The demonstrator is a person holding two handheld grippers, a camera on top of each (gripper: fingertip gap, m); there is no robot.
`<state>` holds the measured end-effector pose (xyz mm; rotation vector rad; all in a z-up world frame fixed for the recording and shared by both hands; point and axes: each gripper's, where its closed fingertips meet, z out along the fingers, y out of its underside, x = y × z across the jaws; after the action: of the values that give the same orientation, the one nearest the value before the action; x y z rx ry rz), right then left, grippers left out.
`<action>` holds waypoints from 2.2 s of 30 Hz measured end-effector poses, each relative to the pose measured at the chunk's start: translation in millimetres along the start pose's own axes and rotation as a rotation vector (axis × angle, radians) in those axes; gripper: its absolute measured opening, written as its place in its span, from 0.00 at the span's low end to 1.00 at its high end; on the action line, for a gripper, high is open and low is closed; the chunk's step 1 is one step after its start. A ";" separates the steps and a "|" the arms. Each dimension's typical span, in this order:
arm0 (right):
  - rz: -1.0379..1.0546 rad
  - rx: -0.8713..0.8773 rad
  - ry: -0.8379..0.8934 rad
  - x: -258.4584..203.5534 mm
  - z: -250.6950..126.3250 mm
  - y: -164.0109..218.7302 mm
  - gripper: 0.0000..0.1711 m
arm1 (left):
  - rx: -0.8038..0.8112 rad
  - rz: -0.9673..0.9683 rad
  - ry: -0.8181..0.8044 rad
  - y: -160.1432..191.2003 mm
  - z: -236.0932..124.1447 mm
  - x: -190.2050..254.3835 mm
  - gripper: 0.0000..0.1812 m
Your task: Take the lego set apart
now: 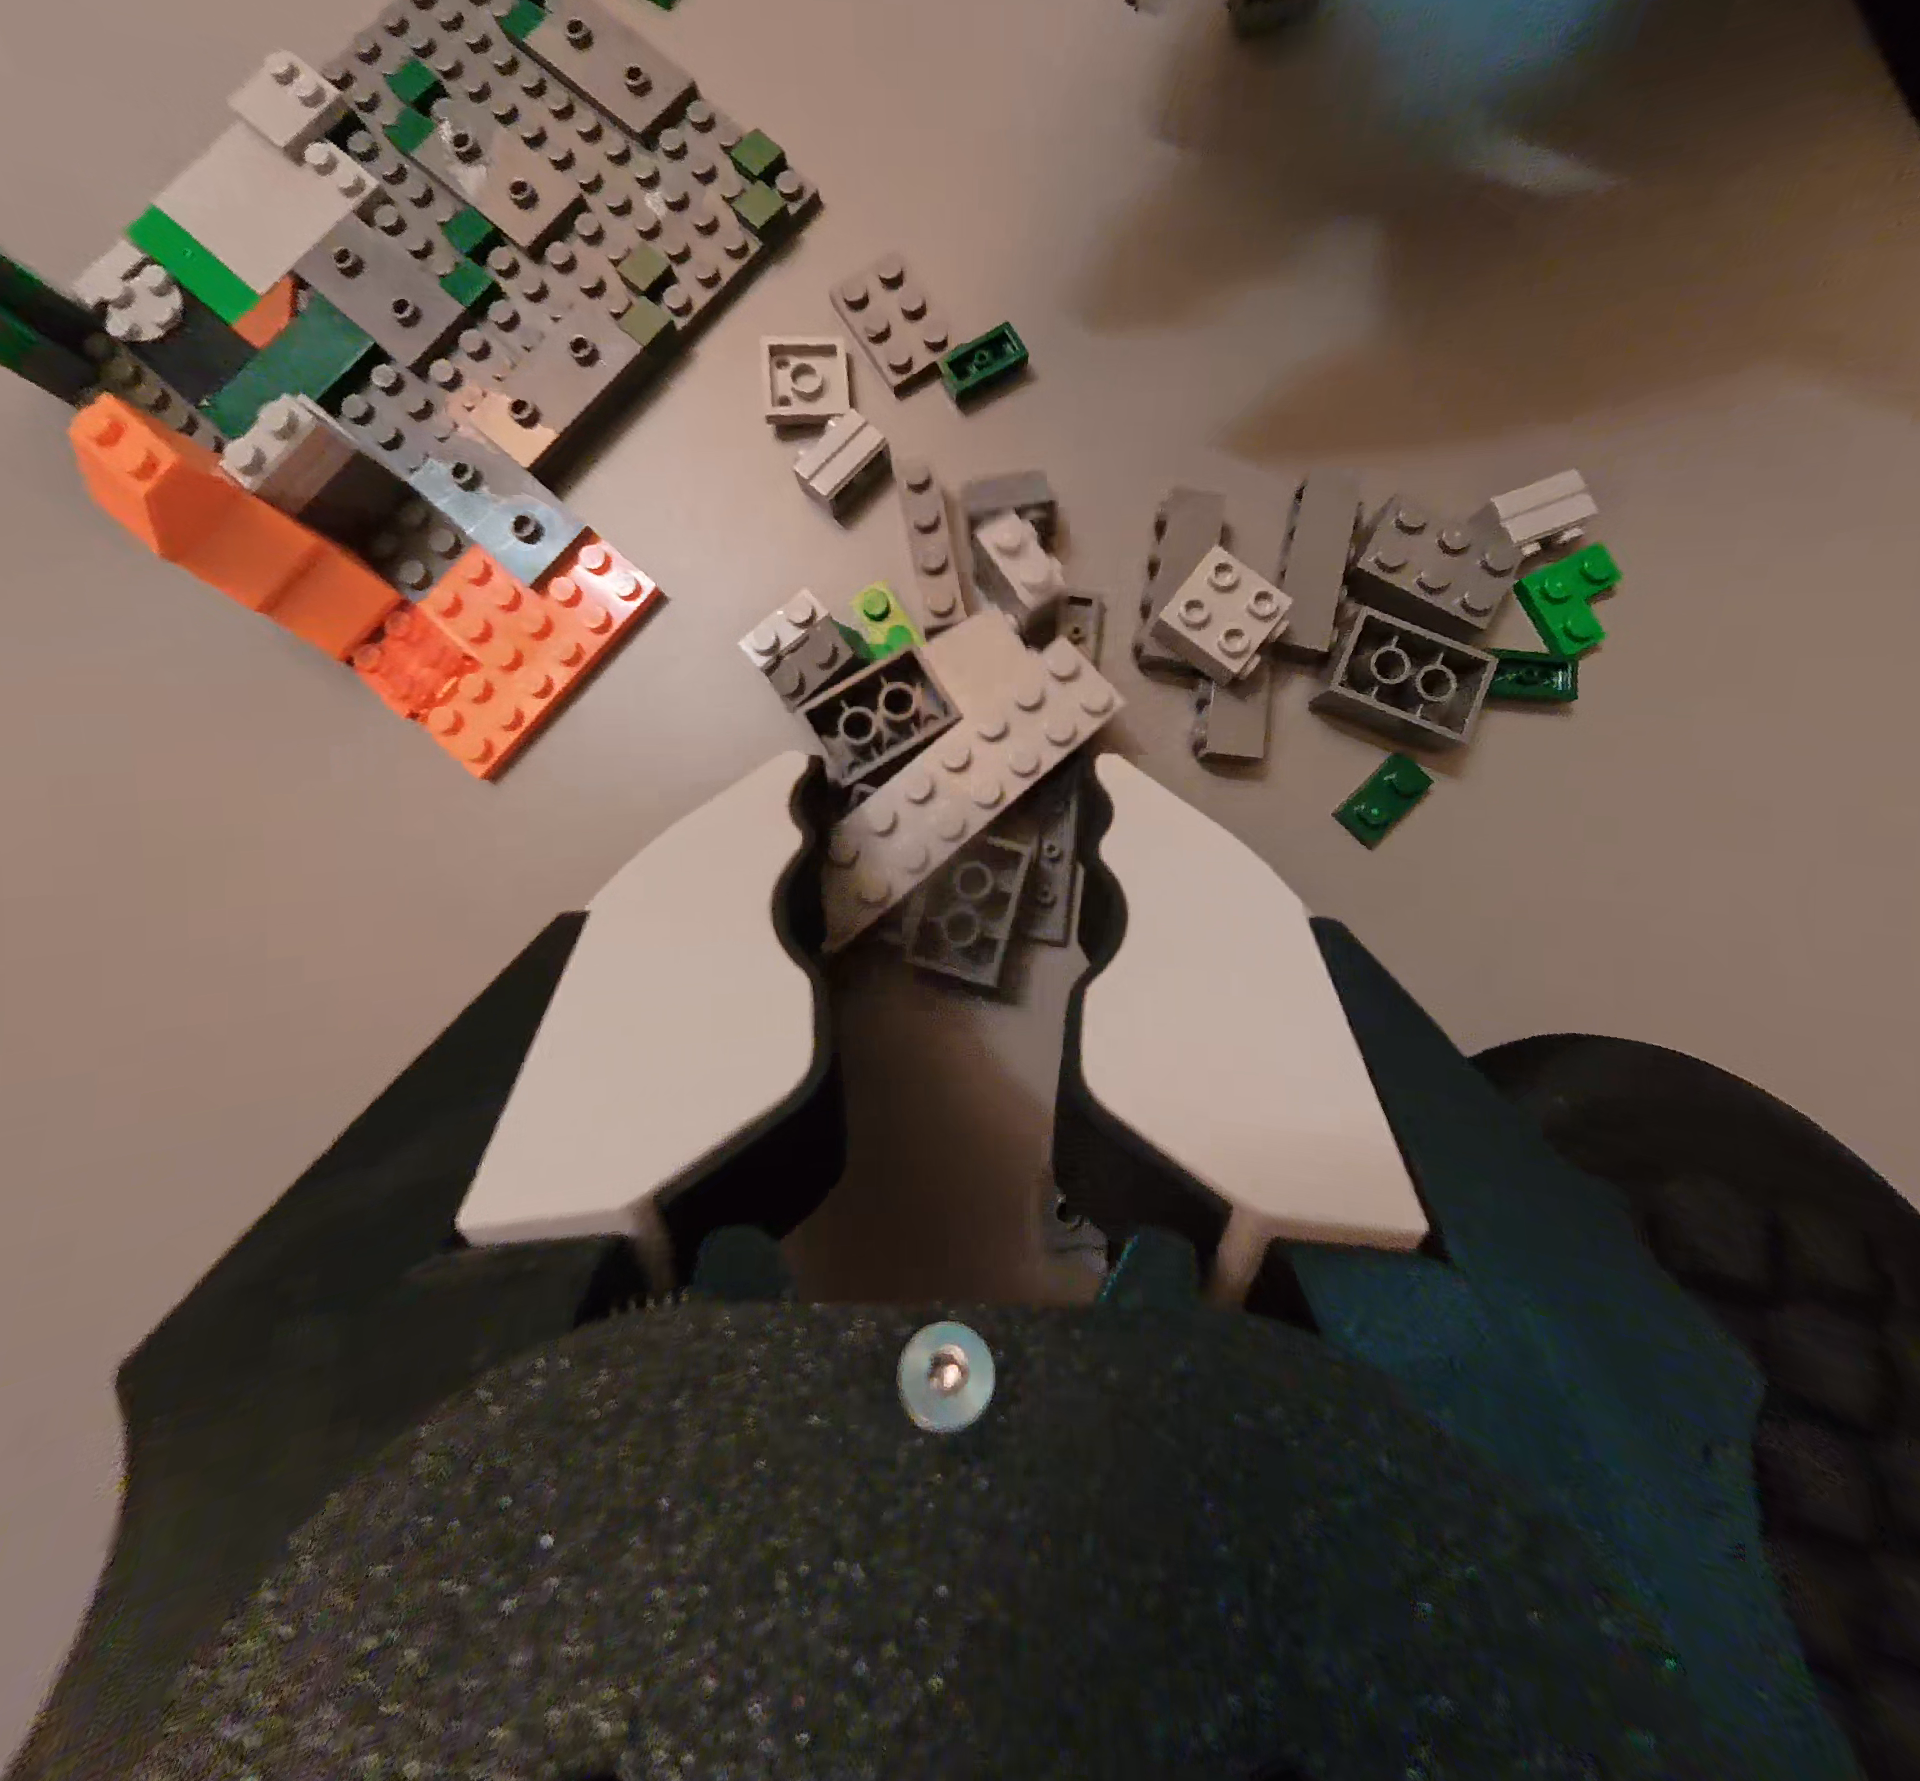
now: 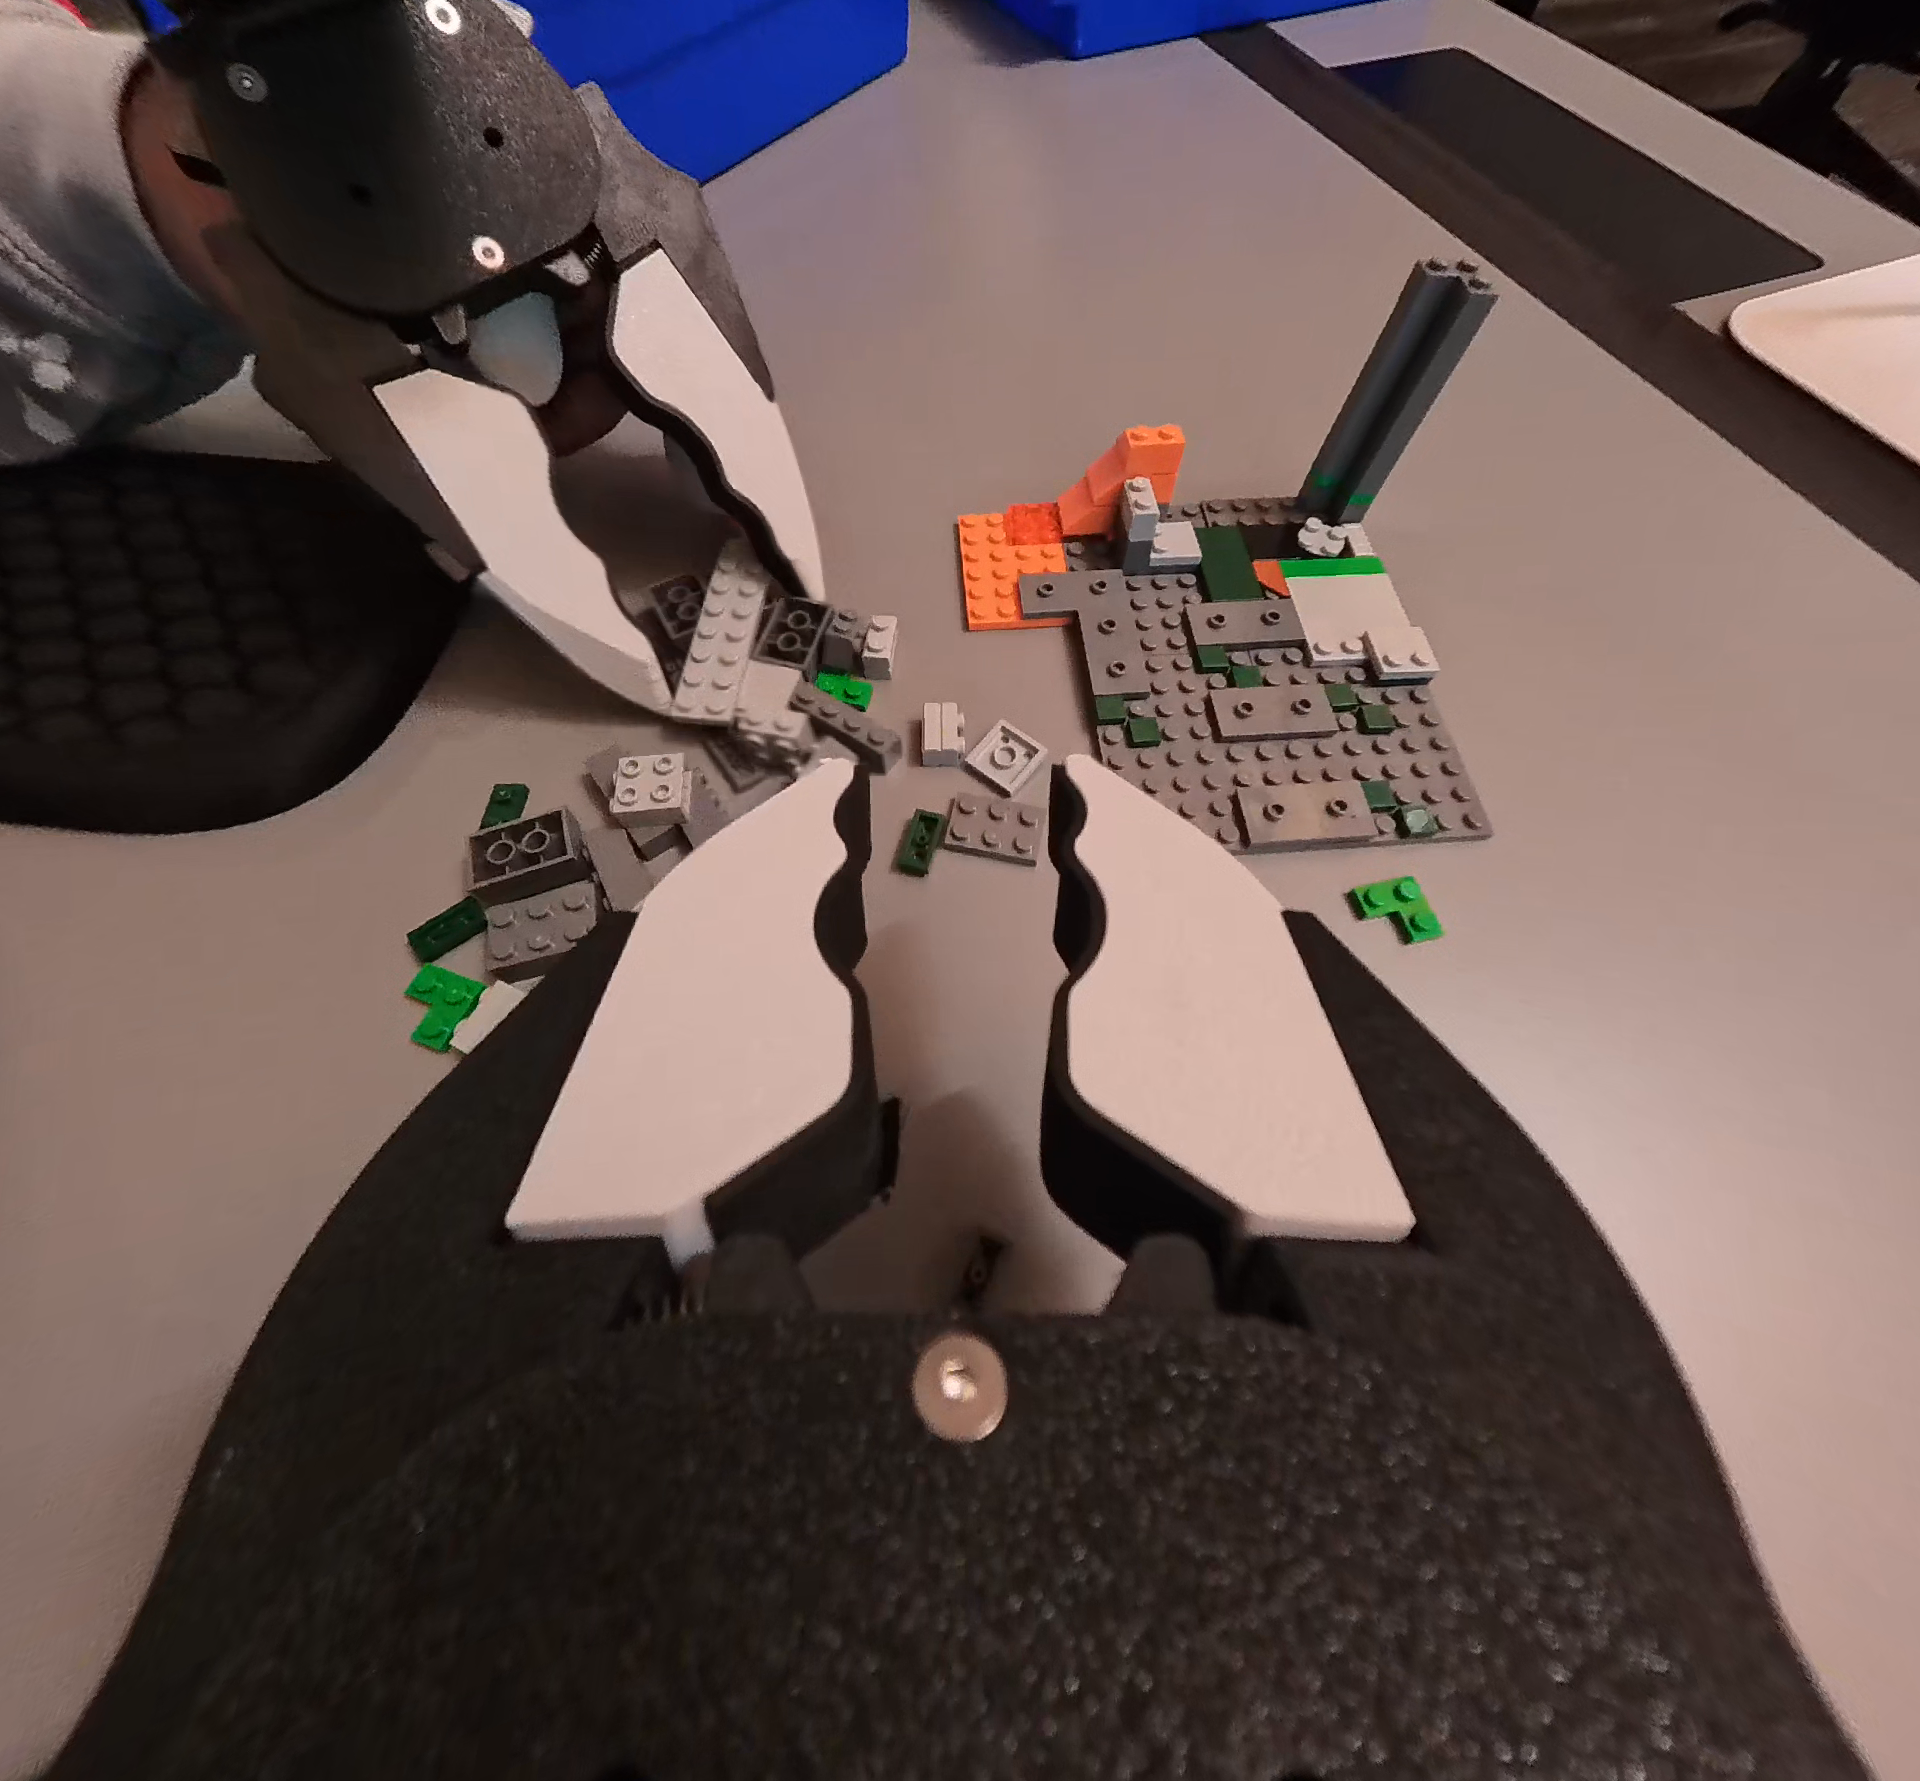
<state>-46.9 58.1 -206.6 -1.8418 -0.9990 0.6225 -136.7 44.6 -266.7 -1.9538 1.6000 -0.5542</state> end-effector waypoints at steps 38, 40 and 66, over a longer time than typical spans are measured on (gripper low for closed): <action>-0.010 0.035 0.013 5.8 -7.6 -6.4 0.17 | 0.022 -0.744 -0.706 158.4 -255.8 -132.5 0.10; -0.010 0.034 0.014 5.6 -7.5 -6.1 0.17 | -0.013 -0.753 -0.691 172.1 -243.5 -132.0 0.10; -0.008 0.003 0.007 4.1 -4.2 1.2 0.17 | 0.103 -0.584 -0.756 118.1 -190.8 -105.9 0.15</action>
<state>-41.1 59.2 -205.8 -1.8351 -1.0001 0.6122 -366.9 102.2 -194.0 -2.1697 0.5313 -0.0623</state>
